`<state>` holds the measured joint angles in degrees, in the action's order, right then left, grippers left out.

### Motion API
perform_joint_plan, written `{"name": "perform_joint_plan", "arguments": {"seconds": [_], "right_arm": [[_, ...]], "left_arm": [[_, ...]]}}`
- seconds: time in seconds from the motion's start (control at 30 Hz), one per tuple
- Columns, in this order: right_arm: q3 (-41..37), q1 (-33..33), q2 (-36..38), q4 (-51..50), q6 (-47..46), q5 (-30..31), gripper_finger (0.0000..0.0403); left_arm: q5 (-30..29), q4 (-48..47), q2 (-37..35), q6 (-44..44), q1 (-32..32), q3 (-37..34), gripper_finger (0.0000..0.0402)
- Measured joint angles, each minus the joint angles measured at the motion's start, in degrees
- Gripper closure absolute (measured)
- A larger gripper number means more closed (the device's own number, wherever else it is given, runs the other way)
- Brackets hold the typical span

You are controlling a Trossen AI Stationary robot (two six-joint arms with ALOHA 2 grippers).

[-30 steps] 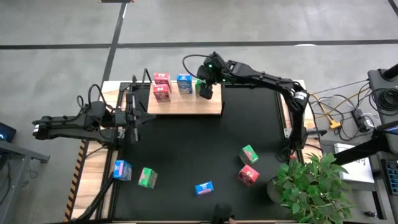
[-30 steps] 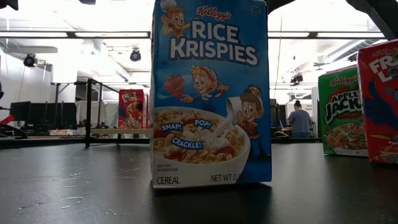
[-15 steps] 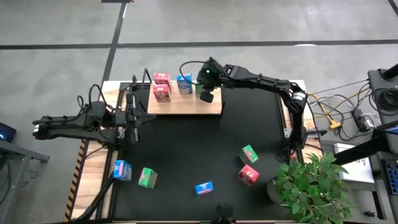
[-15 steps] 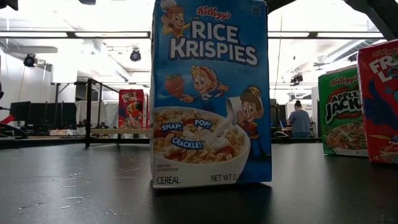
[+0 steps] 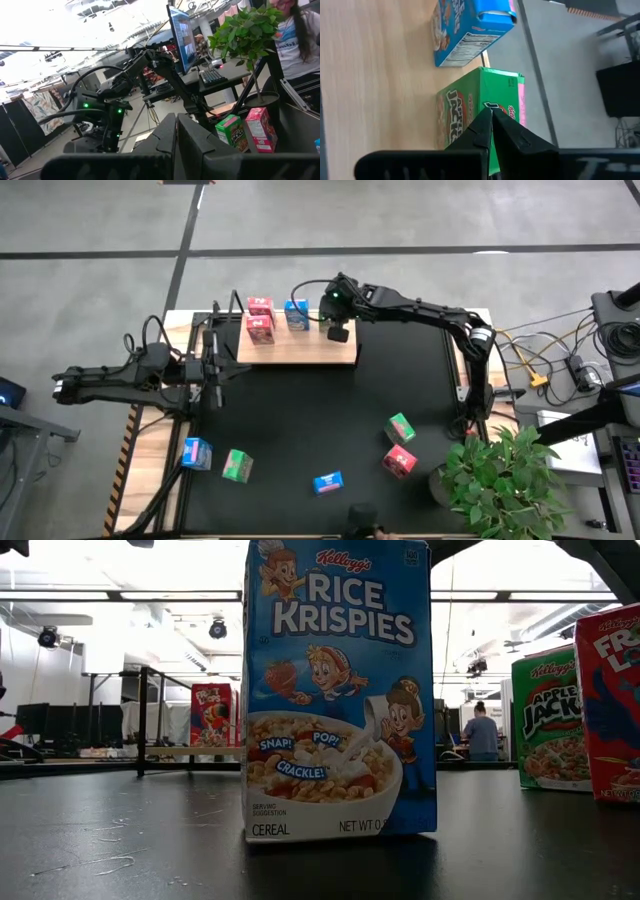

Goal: Stack cereal on shelf
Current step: Put the top green cereal box on the shelf

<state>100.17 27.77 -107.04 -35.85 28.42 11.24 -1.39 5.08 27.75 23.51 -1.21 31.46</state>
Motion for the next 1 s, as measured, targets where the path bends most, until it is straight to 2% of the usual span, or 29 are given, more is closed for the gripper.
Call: {"name": "perform_joint_plan", "arguments": {"seconds": [0.23,0.4,0.57,0.83,1.0], "right_arm": [[1.34,-1.10,0.77,-0.48,-1.53,0.35,0.0394],[2.00,-3.26,0.88,-1.63,-3.00,-6.29,0.0394],[0.52,-4.66,-0.56,-2.01,-3.03,-6.52,0.0394],[0.05,-4.01,-4.46,-2.97,-1.93,9.34,0.0394],[0.05,-3.52,-4.55,-2.80,-0.74,9.90,0.0394]], "left_arm": [[0.00,0.00,0.00,0.00,0.00,0.00,0.0402],[0.00,0.00,-0.02,0.00,0.00,0.00,0.0402],[0.00,0.00,-0.02,0.00,0.00,0.00,0.0402],[0.00,-0.02,-0.04,0.00,0.00,0.00,0.0402],[0.00,-0.02,-0.04,0.00,0.01,0.00,0.0402]]}}
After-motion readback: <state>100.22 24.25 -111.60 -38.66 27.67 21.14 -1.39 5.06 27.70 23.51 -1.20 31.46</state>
